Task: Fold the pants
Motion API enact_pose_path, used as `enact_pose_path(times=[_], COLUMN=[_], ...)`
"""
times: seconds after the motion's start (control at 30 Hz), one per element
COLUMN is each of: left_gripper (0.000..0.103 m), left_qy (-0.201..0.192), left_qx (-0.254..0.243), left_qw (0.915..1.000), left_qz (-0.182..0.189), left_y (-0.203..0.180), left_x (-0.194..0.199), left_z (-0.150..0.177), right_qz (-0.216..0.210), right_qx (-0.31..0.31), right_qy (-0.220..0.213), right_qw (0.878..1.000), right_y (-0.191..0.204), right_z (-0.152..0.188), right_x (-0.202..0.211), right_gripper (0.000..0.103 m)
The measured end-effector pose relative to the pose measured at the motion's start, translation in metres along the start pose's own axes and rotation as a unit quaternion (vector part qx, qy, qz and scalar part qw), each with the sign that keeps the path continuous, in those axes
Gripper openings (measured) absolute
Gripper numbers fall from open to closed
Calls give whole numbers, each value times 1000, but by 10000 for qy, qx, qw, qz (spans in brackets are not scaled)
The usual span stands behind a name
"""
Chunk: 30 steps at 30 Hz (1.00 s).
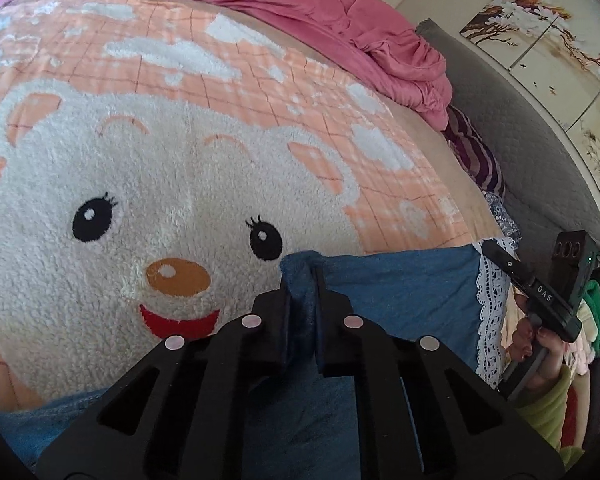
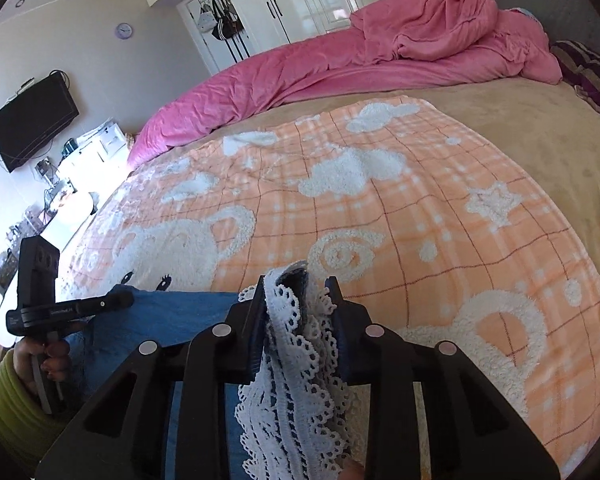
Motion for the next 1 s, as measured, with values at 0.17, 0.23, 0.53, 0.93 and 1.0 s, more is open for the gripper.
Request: enact_pose_path(times=[0.17, 0.23, 0.53, 0.93, 1.0], left_gripper=[4, 4, 5, 36, 39], left_qy=[-236, -233, 16, -840, -765], left_qx=[-74, -2, -136, -240, -318], left_qw=[9995, 9995, 9937, 9884, 9869], left_qz=[-203, -231, -1109, -1243, -1384], left_y=[-9, -10, 5, -6, -10], left_x=[4, 1, -47, 5, 14], left_z=[-20, -29, -35, -1, 16], right_qz=[246, 377, 1369, 720, 363], right_qx=[76, 57, -87, 274, 294], right_qy=[-312, -186, 697, -90, 139], right_qw=[9992, 9991, 9881, 9970, 9988], right_y=[-4, -9, -44, 13, 35], right_z=[-25, -35, -22, 3, 9], right_x=[10, 2, -52, 5, -2], right_gripper=[18, 18, 31, 76, 82])
Point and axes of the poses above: each gripper's, at about its wrist camera, not at the fingertips, and x roughly against the way its jaws point, y to its left, z to its underside, the point moved 4 cm from there along -x, roughly the way its jaws point, and after that the axes turned 12 degrees about y, right-handed, at the moved point
